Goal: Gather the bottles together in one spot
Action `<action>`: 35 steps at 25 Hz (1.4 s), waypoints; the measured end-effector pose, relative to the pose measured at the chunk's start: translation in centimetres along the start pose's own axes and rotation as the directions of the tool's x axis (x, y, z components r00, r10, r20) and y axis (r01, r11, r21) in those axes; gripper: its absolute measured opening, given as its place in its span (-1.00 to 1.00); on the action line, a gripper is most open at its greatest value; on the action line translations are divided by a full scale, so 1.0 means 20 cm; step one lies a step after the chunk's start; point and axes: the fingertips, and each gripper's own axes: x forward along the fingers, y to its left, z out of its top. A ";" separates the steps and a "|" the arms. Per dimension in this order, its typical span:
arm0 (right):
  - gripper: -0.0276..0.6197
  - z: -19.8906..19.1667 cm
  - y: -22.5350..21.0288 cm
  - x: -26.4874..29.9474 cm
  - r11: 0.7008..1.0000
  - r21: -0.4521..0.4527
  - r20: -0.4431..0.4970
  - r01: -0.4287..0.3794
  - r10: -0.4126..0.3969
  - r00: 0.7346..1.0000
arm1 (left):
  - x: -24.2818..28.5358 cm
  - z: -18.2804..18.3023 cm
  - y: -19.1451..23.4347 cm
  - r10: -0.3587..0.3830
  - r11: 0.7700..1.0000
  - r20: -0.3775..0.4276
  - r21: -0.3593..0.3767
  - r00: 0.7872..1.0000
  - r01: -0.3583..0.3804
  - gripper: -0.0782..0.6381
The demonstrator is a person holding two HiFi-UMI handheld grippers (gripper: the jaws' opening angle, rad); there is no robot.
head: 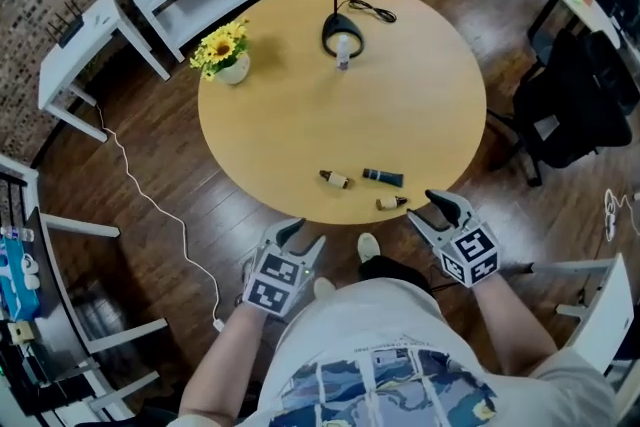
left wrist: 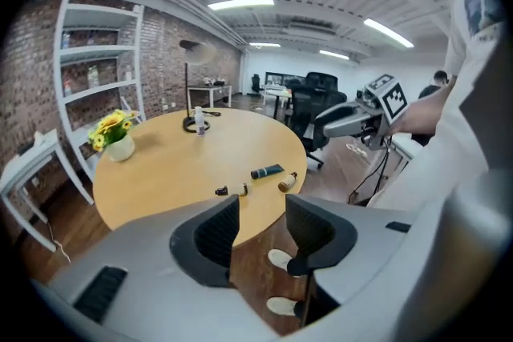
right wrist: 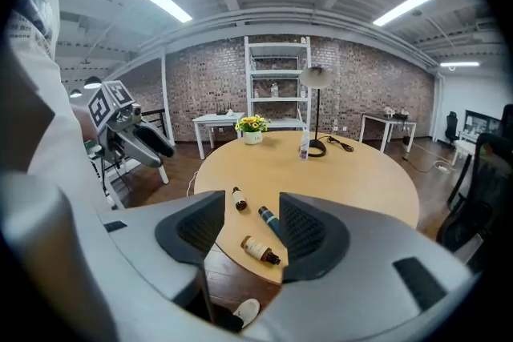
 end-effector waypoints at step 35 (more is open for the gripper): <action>-0.28 -0.01 -0.83 0.03 0.944 0.321 0.104 -0.070 0.038 0.994 | 1.29 0.47 -0.03 -0.153 0.962 -0.215 0.192 0.965 0.195 -0.50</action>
